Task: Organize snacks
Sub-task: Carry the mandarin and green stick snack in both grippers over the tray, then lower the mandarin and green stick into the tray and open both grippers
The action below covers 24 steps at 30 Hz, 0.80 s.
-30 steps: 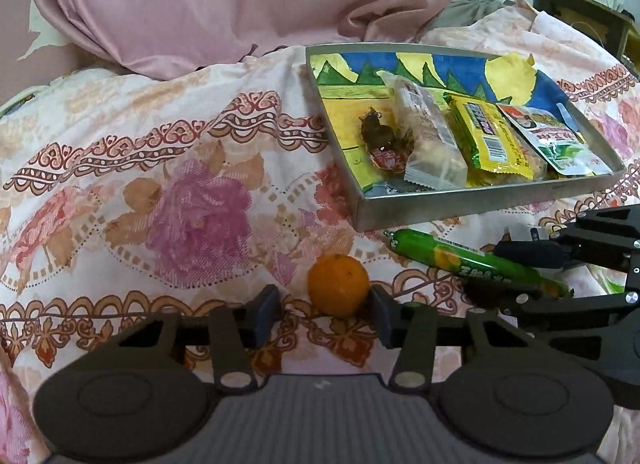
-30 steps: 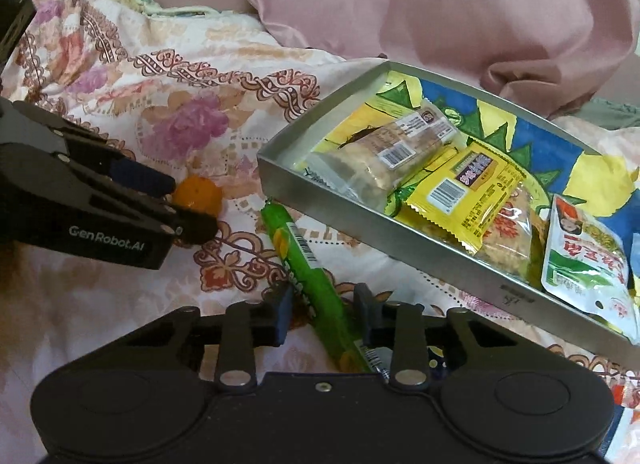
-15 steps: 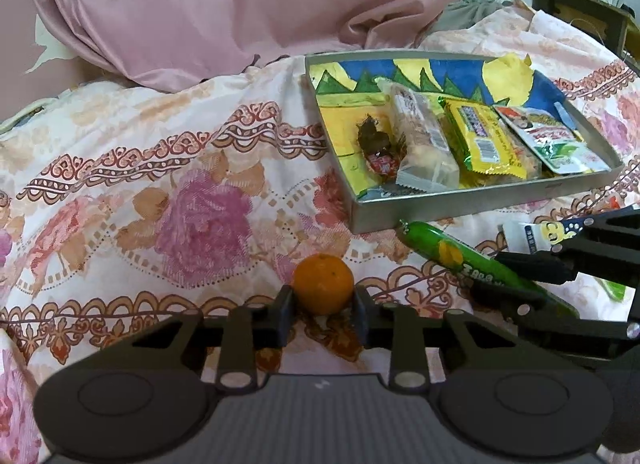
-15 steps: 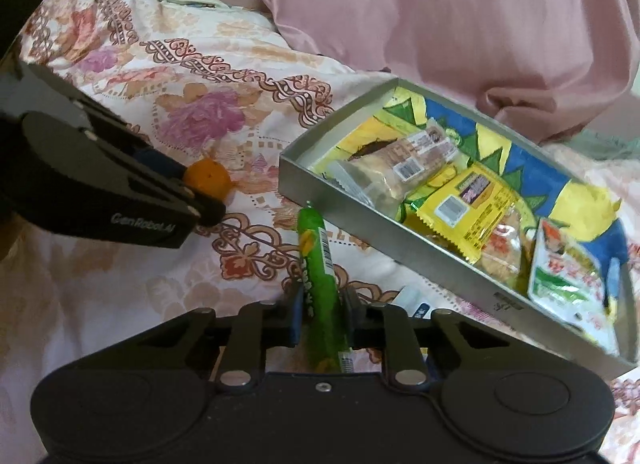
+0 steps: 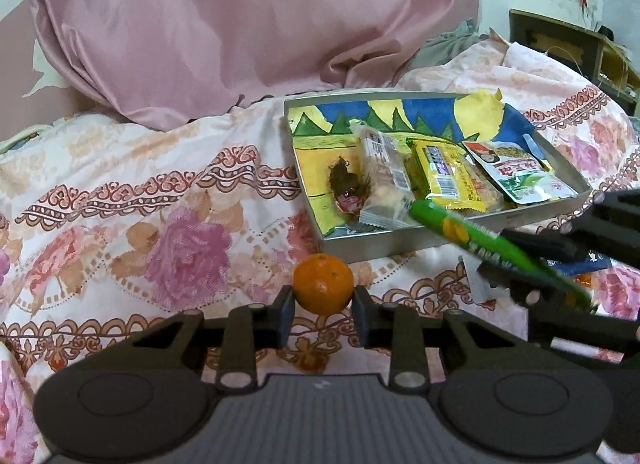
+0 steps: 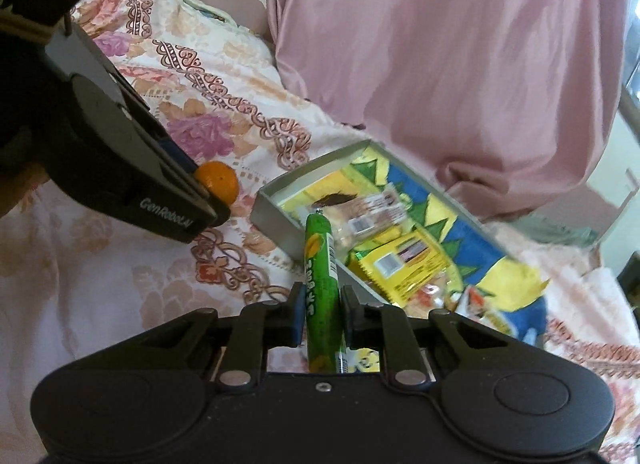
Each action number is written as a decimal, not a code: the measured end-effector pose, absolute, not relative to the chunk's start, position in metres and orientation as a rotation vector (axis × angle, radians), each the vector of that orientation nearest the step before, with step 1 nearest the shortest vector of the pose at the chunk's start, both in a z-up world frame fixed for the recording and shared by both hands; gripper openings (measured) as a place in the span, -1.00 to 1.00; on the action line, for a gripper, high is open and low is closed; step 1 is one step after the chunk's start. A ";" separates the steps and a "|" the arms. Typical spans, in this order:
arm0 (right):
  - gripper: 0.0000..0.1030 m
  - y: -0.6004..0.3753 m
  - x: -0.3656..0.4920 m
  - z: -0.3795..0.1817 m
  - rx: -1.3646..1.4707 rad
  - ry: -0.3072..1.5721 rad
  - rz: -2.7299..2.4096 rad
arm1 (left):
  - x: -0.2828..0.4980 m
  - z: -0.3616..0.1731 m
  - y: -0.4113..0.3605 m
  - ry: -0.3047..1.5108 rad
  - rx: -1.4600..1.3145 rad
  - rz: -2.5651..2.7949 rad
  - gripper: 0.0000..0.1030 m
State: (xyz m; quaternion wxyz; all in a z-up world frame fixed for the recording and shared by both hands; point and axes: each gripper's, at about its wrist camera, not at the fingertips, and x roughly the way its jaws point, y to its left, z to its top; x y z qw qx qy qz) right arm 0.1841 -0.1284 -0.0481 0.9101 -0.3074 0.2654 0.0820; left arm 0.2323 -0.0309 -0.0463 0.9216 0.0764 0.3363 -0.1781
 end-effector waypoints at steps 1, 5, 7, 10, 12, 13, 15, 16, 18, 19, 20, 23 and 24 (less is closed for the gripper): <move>-0.63 -0.129 0.183 -0.047 -0.652 0.530 0.161 | 0.231 -0.045 -0.031 0.685 0.153 -0.365 -0.35; -0.63 -0.133 0.184 -0.044 -0.672 0.479 0.132 | 0.227 -0.034 -0.031 0.630 0.136 -0.375 -0.35; -0.63 -0.138 0.189 -0.040 -0.633 0.465 0.119 | 0.230 -0.028 -0.033 0.605 0.130 -0.374 -0.35; -0.63 -0.147 0.205 -0.037 -0.566 0.443 0.086 | 0.243 -0.020 -0.035 0.592 0.079 -0.375 -0.35; -0.63 -0.155 0.216 -0.033 -0.498 0.448 0.074 | 0.256 -0.014 -0.041 0.573 0.059 -0.379 -0.35; -0.63 -0.160 0.223 -0.030 -0.457 0.450 0.065 | 0.263 -0.011 -0.046 0.560 0.054 -0.383 -0.35; -0.63 -0.168 0.235 -0.025 -0.396 0.445 0.046 | 0.277 -0.007 -0.054 0.534 0.038 -0.395 -0.35; -0.63 -0.171 0.242 -0.023 -0.372 0.440 0.039 | 0.285 -0.006 -0.058 0.527 0.027 -0.398 -0.35; -0.63 -0.176 0.255 -0.019 -0.318 0.435 0.029 | 0.299 -0.007 -0.063 0.526 0.003 -0.404 -0.35; -0.63 -0.178 0.262 -0.019 -0.281 0.440 0.025 | 0.306 -0.010 -0.064 0.531 -0.004 -0.403 -0.35; -0.63 -0.181 0.270 -0.019 -0.238 0.449 0.022 | 0.311 -0.014 -0.065 0.538 -0.006 -0.400 -0.35; -0.63 -0.187 0.288 -0.024 -0.153 0.486 0.022 | 0.323 -0.027 -0.064 0.562 -0.010 -0.401 -0.35; -0.63 -0.187 0.292 -0.027 -0.139 0.497 0.022 | 0.326 -0.031 -0.063 0.569 -0.017 -0.403 -0.35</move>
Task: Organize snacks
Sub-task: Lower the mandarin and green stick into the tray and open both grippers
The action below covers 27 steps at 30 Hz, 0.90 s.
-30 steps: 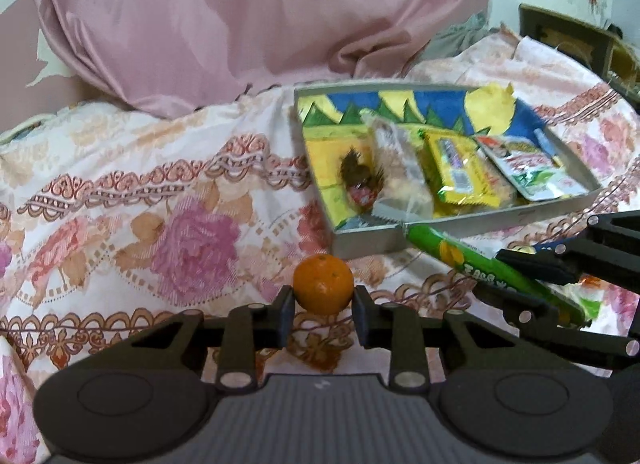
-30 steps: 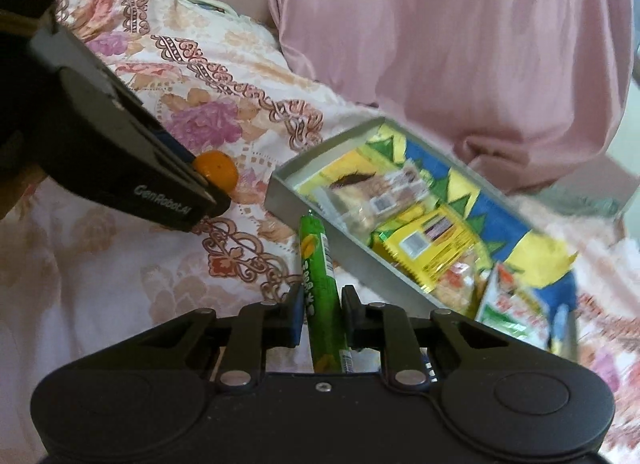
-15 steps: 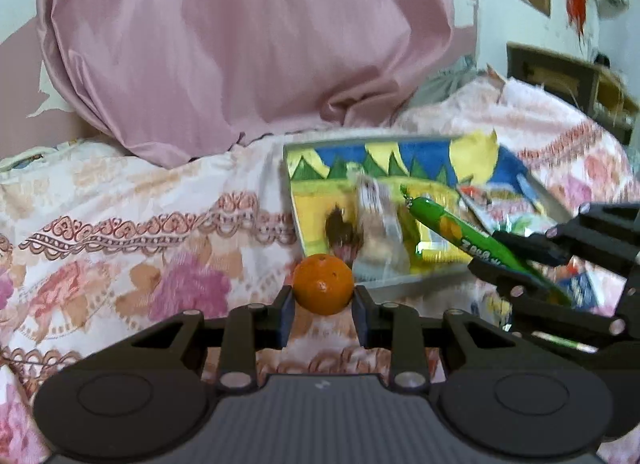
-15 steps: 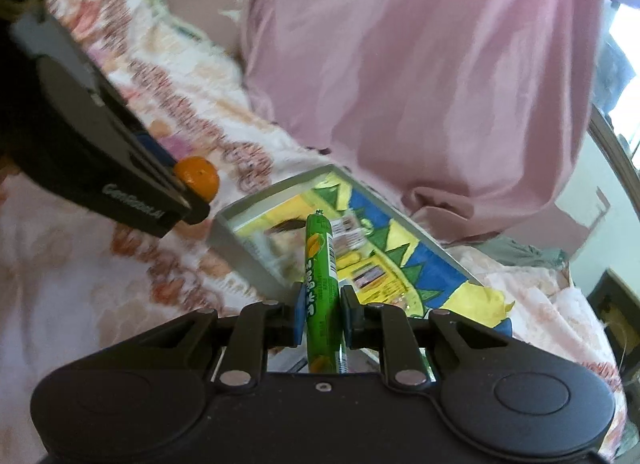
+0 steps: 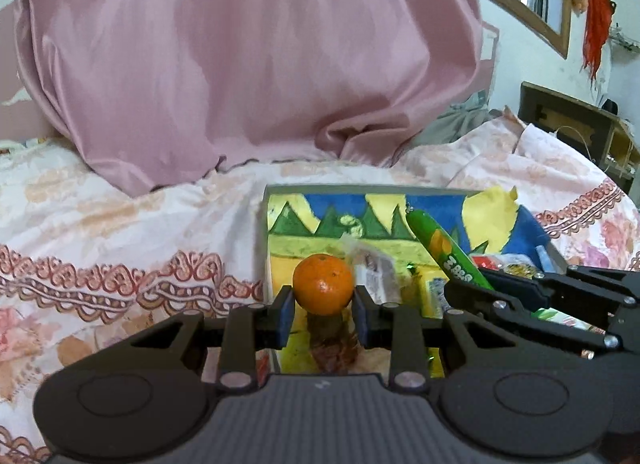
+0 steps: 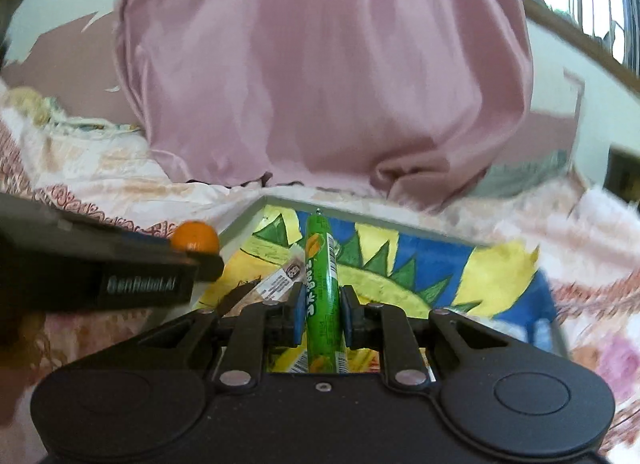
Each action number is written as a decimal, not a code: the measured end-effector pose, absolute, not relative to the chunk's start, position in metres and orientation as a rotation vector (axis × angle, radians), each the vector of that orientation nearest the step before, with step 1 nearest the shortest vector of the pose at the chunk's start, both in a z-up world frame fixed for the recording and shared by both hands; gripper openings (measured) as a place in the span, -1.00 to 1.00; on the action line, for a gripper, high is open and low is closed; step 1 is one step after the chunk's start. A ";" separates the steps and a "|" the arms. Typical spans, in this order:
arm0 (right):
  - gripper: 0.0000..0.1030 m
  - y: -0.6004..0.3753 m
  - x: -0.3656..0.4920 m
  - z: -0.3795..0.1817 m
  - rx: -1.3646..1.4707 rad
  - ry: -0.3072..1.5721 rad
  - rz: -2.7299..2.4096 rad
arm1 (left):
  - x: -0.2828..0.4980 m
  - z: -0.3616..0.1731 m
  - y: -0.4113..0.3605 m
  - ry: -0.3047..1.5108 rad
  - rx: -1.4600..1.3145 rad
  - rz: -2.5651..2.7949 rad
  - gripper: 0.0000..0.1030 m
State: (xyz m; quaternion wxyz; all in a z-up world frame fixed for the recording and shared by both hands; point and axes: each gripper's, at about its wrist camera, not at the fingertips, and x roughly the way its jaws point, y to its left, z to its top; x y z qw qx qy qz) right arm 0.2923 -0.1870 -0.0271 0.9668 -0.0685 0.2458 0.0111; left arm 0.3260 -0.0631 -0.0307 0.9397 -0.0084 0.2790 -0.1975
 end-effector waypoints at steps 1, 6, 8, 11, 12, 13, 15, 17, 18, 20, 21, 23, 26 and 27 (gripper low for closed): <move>-0.63 -0.188 0.297 -0.030 -0.120 0.512 0.023 | 0.329 -0.034 -0.062 0.579 -0.026 -0.406 -0.35; -0.63 -0.187 0.309 -0.041 -0.059 0.558 0.021 | 0.337 -0.046 -0.062 0.614 -0.032 -0.419 -0.35; -0.63 -0.187 0.312 -0.043 -0.036 0.572 0.018 | 0.339 -0.048 -0.063 0.626 -0.025 -0.418 -0.35; -0.62 -0.186 0.313 -0.047 -0.030 0.586 0.015 | 0.341 -0.050 -0.062 0.642 -0.036 -0.425 -0.34; -0.61 -0.185 0.313 -0.049 -0.036 0.586 0.016 | 0.342 -0.051 -0.062 0.647 -0.036 -0.422 -0.34; -0.61 -0.185 0.314 -0.049 -0.041 0.583 0.014 | 0.343 -0.053 -0.062 0.652 -0.034 -0.418 -0.34; -0.60 -0.184 0.314 -0.049 -0.047 0.584 0.013 | 0.344 -0.055 -0.061 0.669 -0.033 -0.413 -0.33; -0.60 -0.183 0.314 -0.050 -0.054 0.583 0.011 | 0.345 -0.056 -0.061 0.681 -0.042 -0.418 -0.33; -0.60 -0.183 0.313 -0.049 -0.056 0.582 0.011 | 0.346 -0.057 -0.061 0.686 -0.043 -0.418 -0.33; -0.60 -0.183 0.313 -0.050 -0.056 0.582 0.009 | 0.344 -0.057 -0.063 0.687 -0.035 -0.416 -0.33; -0.59 -0.184 0.313 -0.049 -0.054 0.582 0.011 | 0.344 -0.057 -0.063 0.687 -0.032 -0.414 -0.33; -0.56 -0.185 0.312 -0.049 -0.053 0.579 0.012 | 0.344 -0.057 -0.062 0.689 -0.040 -0.414 -0.32; -0.50 -0.187 0.311 -0.048 -0.047 0.573 0.012 | 0.344 -0.056 -0.060 0.693 -0.065 -0.417 -0.26; -0.44 -0.187 0.311 -0.047 -0.044 0.572 0.011 | 0.344 -0.056 -0.060 0.691 -0.071 -0.417 -0.25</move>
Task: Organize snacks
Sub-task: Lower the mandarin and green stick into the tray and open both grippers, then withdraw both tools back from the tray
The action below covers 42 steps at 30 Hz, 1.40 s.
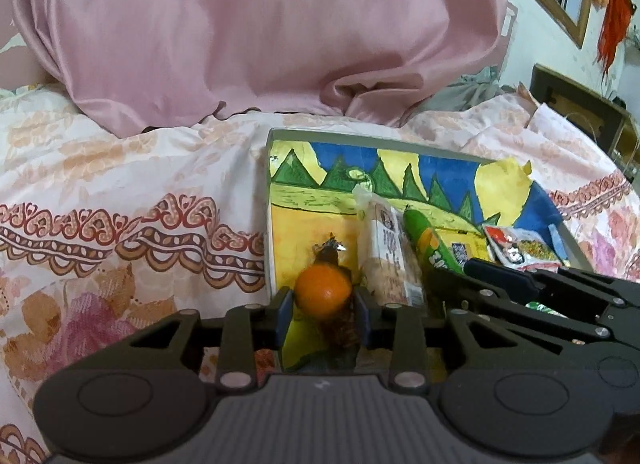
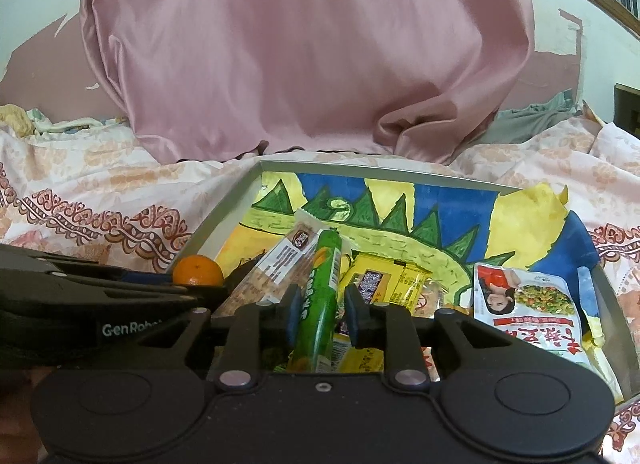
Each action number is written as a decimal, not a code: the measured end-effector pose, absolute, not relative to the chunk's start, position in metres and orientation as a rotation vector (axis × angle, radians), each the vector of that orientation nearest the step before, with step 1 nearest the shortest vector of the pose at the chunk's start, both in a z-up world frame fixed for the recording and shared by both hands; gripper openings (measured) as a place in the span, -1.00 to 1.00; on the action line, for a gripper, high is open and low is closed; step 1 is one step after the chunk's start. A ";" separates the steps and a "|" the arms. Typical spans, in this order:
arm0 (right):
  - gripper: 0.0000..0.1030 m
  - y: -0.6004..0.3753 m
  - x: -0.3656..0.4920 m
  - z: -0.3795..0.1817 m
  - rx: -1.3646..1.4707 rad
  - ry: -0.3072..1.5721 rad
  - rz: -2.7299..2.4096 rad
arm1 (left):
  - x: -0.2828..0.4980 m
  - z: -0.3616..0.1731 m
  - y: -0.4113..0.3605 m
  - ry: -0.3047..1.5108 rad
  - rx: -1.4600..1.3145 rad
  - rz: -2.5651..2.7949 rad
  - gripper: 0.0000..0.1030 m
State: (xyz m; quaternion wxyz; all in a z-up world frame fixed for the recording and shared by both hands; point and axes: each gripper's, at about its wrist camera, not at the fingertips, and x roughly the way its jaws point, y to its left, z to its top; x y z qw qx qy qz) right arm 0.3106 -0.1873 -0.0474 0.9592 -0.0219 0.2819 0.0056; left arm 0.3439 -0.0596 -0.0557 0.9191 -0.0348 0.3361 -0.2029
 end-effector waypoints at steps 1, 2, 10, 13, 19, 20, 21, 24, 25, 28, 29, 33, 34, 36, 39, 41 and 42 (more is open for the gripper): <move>-0.41 -0.189 0.310 -0.047 -0.039 0.570 0.011 | 0.344 -0.055 -0.059 0.690 -0.075 -0.418 -0.21; -0.41 -0.190 0.310 -0.046 -0.036 0.574 0.016 | 0.343 -0.054 -0.059 0.688 -0.077 -0.419 -0.18; -0.24 -0.196 0.305 -0.040 -0.012 0.558 0.011 | 0.338 -0.046 -0.055 0.666 -0.104 -0.416 -0.05; -0.20 -0.196 0.303 -0.037 -0.016 0.550 0.005 | 0.336 -0.042 -0.052 0.658 -0.120 -0.408 0.09; 0.10 -0.201 0.296 -0.028 0.000 0.525 0.003 | 0.333 -0.033 -0.041 0.625 -0.135 -0.351 0.38; 0.10 -0.201 0.295 -0.027 0.000 0.524 0.003 | 0.333 -0.032 -0.039 0.623 -0.141 -0.344 0.41; 0.11 -0.201 0.294 -0.026 -0.001 0.523 0.002 | 0.332 -0.031 -0.038 0.619 -0.143 -0.338 0.44; 0.19 -0.202 0.290 -0.021 0.008 0.513 0.002 | 0.329 -0.027 -0.034 0.604 -0.140 -0.319 0.53; 0.24 -0.202 0.288 -0.019 0.008 0.510 0.003 | 0.327 -0.025 -0.033 0.597 -0.138 -0.314 0.58; 0.31 -0.203 0.285 -0.015 0.011 0.506 0.004 | 0.322 -0.022 -0.031 0.587 -0.137 -0.296 0.64; 0.33 -0.203 0.284 -0.014 0.013 0.506 0.004 | 0.320 -0.021 -0.029 0.586 -0.138 -0.289 0.68; 0.46 -0.202 0.278 -0.011 0.021 0.510 0.014 | 0.310 -0.019 -0.022 0.580 -0.141 -0.261 0.78; 0.48 -0.202 0.276 -0.010 0.020 0.511 0.017 | 0.307 -0.018 -0.019 0.578 -0.141 -0.253 0.81; 0.52 -0.200 0.273 -0.008 0.019 0.513 0.026 | 0.301 -0.016 -0.015 0.574 -0.137 -0.236 0.86; 0.63 -0.198 0.267 -0.005 0.021 0.511 0.042 | 0.291 -0.011 -0.011 0.555 -0.129 -0.201 0.96; 0.68 -0.197 0.261 -0.001 0.022 0.504 0.052 | 0.285 -0.008 -0.008 0.546 -0.127 -0.181 0.99; 0.72 -0.197 0.258 0.001 0.022 0.500 0.056 | 0.282 -0.005 -0.006 0.542 -0.128 -0.170 0.99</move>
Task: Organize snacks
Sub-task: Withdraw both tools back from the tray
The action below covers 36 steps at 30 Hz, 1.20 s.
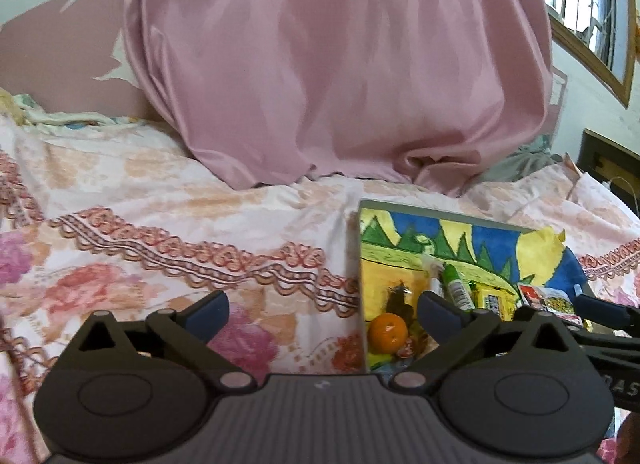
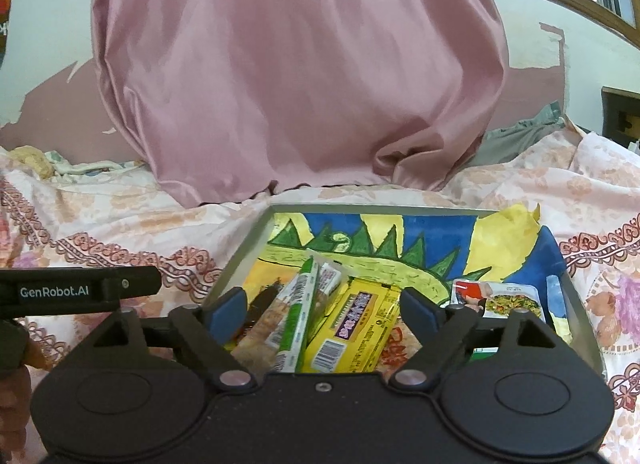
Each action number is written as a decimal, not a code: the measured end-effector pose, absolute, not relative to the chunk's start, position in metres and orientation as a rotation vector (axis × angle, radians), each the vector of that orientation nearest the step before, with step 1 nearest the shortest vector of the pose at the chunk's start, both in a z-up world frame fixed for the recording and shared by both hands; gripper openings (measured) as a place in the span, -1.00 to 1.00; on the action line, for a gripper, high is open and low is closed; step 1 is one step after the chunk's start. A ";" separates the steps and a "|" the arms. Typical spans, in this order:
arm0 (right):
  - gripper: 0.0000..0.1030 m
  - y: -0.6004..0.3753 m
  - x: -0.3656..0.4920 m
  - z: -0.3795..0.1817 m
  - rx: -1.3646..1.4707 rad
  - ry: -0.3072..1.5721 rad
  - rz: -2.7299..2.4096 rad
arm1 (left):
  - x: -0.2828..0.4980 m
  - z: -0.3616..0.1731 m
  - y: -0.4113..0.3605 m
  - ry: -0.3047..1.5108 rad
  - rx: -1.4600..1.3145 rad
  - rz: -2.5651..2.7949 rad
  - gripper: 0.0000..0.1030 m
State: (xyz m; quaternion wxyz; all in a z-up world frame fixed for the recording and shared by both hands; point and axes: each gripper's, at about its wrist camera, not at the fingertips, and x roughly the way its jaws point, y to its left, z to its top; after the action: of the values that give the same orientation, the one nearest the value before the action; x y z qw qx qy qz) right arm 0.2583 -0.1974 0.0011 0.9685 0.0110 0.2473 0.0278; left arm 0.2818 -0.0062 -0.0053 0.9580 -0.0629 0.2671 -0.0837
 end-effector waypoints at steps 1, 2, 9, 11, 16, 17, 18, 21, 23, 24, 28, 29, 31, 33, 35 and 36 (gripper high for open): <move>0.75 -0.197 0.255 0.004 0.021 0.494 0.062 | 0.278 -0.003 -0.005 0.536 -0.128 -0.159 0.99; 0.76 -0.197 0.251 0.006 0.020 0.490 0.067 | 0.275 -0.001 -0.004 0.531 -0.129 -0.150 0.99; 0.89 -0.197 0.227 0.022 0.006 0.463 0.098 | 0.242 0.011 0.003 0.511 -0.140 -0.096 0.99; 0.91 -0.196 0.219 0.024 0.001 0.458 0.103 | 0.231 0.013 0.004 0.510 -0.136 -0.089 0.99; 0.96 -0.195 0.199 0.030 0.002 0.449 0.111 | 0.208 0.020 0.004 0.503 -0.120 -0.066 0.99; 0.97 -0.195 0.195 0.031 0.004 0.448 0.112 | 0.204 0.020 0.004 0.503 -0.116 -0.061 0.99; 0.98 -0.195 0.191 0.032 0.003 0.447 0.114 | 0.200 0.021 0.004 0.505 -0.113 -0.056 0.99; 0.98 -0.196 0.180 0.035 -0.002 0.444 0.113 | 0.192 0.021 0.005 0.519 -0.108 -0.038 0.99; 0.98 -0.197 0.172 0.036 -0.001 0.446 0.111 | 0.186 0.021 0.005 0.526 -0.106 -0.026 0.99; 0.98 -0.198 0.169 0.037 0.000 0.448 0.109 | 0.182 0.021 0.005 0.528 -0.105 -0.023 0.99; 0.98 -0.201 0.152 0.038 0.004 0.453 0.101 | 0.167 0.022 0.001 0.525 -0.093 -0.024 0.99; 0.98 -0.201 0.148 0.039 0.003 0.454 0.101 | 0.163 0.022 0.000 0.522 -0.085 -0.025 0.99; 0.98 -0.201 0.139 0.039 -0.005 0.457 0.098 | 0.155 0.023 -0.004 0.518 -0.064 -0.027 0.99; 0.98 -0.202 0.130 0.040 -0.012 0.459 0.092 | 0.147 0.023 -0.007 0.516 -0.052 -0.032 0.99; 0.98 -0.204 0.120 0.041 -0.013 0.463 0.083 | 0.138 0.023 -0.008 0.518 -0.051 -0.036 0.99; 0.98 -0.205 0.115 0.042 -0.011 0.466 0.078 | 0.134 0.023 -0.008 0.520 -0.052 -0.038 0.99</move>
State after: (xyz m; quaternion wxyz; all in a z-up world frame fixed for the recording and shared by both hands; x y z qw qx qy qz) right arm 0.1145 -0.2054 0.0418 0.9722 -0.0057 0.2309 0.0387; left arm 0.1340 -0.0084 0.0227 0.9659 -0.0256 0.2569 -0.0187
